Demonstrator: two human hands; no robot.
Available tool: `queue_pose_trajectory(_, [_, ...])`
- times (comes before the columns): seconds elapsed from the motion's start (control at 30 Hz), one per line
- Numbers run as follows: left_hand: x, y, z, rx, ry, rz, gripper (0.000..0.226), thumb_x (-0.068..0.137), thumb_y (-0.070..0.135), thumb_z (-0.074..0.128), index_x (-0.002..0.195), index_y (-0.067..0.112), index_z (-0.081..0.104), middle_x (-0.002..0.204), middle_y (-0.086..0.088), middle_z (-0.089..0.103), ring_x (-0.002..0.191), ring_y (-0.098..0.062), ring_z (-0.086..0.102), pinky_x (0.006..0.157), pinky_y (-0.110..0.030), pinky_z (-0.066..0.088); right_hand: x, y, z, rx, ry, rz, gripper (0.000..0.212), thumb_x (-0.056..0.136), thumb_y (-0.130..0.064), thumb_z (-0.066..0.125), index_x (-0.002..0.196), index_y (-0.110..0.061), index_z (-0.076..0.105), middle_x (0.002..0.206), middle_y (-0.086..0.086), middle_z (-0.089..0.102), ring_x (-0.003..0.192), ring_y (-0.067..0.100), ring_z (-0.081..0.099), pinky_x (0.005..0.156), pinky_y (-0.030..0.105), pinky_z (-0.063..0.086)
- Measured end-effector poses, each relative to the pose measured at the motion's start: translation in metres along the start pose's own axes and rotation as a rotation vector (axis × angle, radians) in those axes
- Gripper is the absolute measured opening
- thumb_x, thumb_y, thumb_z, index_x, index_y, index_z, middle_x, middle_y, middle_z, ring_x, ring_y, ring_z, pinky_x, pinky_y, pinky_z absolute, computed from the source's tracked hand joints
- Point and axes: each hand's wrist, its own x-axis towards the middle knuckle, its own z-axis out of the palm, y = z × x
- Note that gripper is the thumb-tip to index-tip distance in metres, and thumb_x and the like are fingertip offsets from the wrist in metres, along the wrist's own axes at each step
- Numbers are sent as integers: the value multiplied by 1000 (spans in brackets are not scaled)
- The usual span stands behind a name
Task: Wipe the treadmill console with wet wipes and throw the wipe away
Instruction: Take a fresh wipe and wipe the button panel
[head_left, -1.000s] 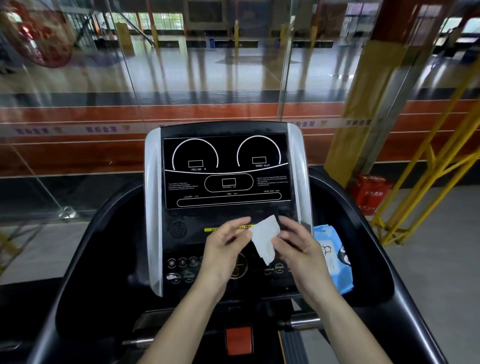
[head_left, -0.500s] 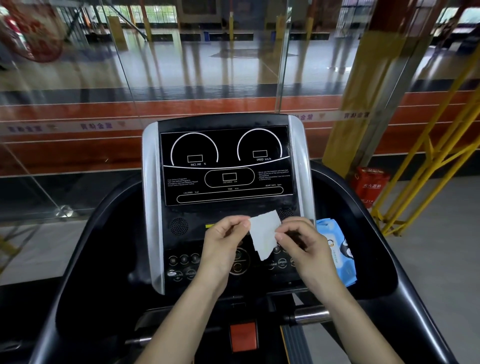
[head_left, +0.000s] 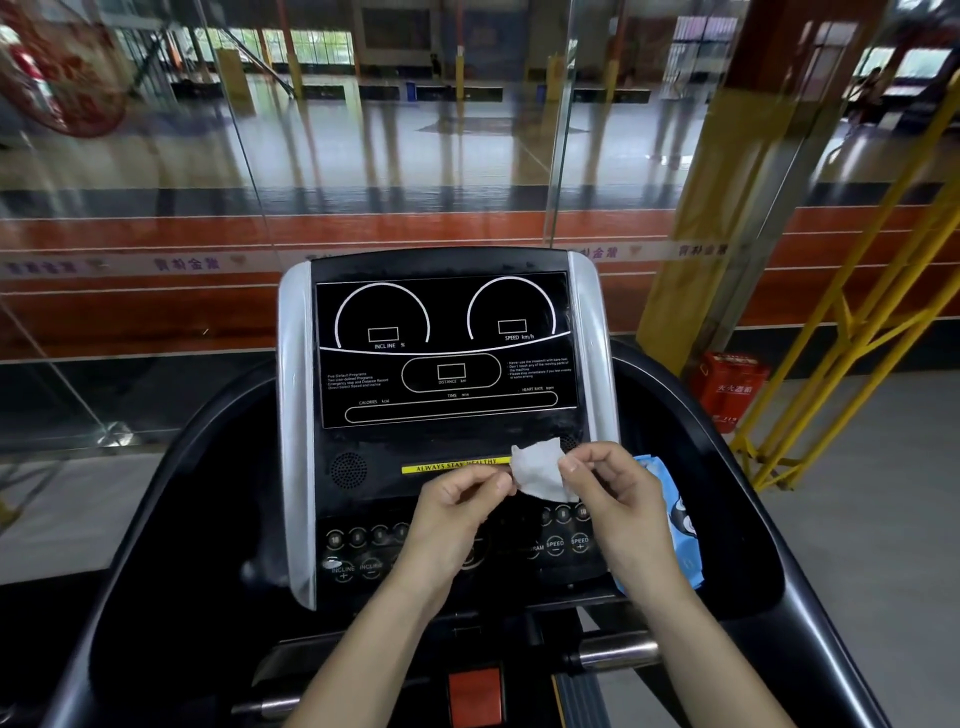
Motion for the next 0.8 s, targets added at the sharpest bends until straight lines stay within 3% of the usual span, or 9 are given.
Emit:
queue_pose_trajectory(0.17, [-2, -3, 2, -13, -30, 18, 12, 99, 14, 67, 100, 12, 79, 101, 5, 79, 89, 2, 67, 77, -11, 47, -1, 5, 0, 33, 32, 53, 3, 96, -12, 72, 95, -10, 74, 84, -4, 73, 82, 7, 66, 80, 19, 53])
queue_pose_trajectory(0.27, [-1, -3, 3, -47, 41, 36, 8, 95, 15, 73, 101, 14, 78, 104, 0, 78, 97, -8, 70, 85, -18, 51, -1, 6, 0, 56, 43, 107, 3, 96, -16, 73, 95, -14, 75, 90, 2, 76, 88, 13, 69, 82, 22, 54])
queue_pose_trajectory(0.4, [0, -3, 7, -15, 115, 98, 8, 89, 8, 78, 94, 14, 76, 90, 1, 75, 90, -11, 67, 87, -23, 54, -3, 5, 7, 75, 98, 157, 5, 95, -17, 75, 92, -19, 78, 94, 3, 77, 90, 12, 68, 85, 24, 52])
queue_pose_trajectory(0.5, [-2, -3, 10, -13, 183, 133, 9, 88, 7, 79, 93, 15, 77, 87, -7, 75, 89, -13, 69, 89, -26, 55, -4, 7, 11, 103, 115, 218, 7, 95, -21, 75, 92, -22, 80, 91, 11, 72, 87, 20, 63, 85, 38, 52])
queue_pose_trajectory(0.67, [-7, -3, 9, 11, 250, 194, 10, 90, 10, 78, 89, 20, 77, 88, 1, 77, 88, -12, 69, 87, -25, 53, -6, 9, 15, 160, 113, 310, 10, 98, -21, 71, 95, -15, 79, 97, 17, 73, 93, 34, 67, 91, 58, 56])
queue_pose_trajectory(0.73, [-9, -5, 8, 45, 256, 205, 15, 91, 13, 78, 86, 27, 75, 91, 3, 76, 92, -15, 69, 88, -30, 52, -9, 9, 16, 225, 113, 343, 11, 100, -16, 68, 96, -8, 76, 97, 14, 78, 96, 35, 70, 88, 54, 56])
queue_pose_trajectory(0.8, [-11, -5, 7, 96, 246, 251, 19, 92, 13, 77, 85, 30, 74, 94, 6, 73, 98, -18, 68, 91, -34, 51, -11, 8, 17, 283, 118, 379, 11, 101, -13, 66, 101, -4, 74, 104, 22, 78, 96, 36, 71, 81, 44, 56])
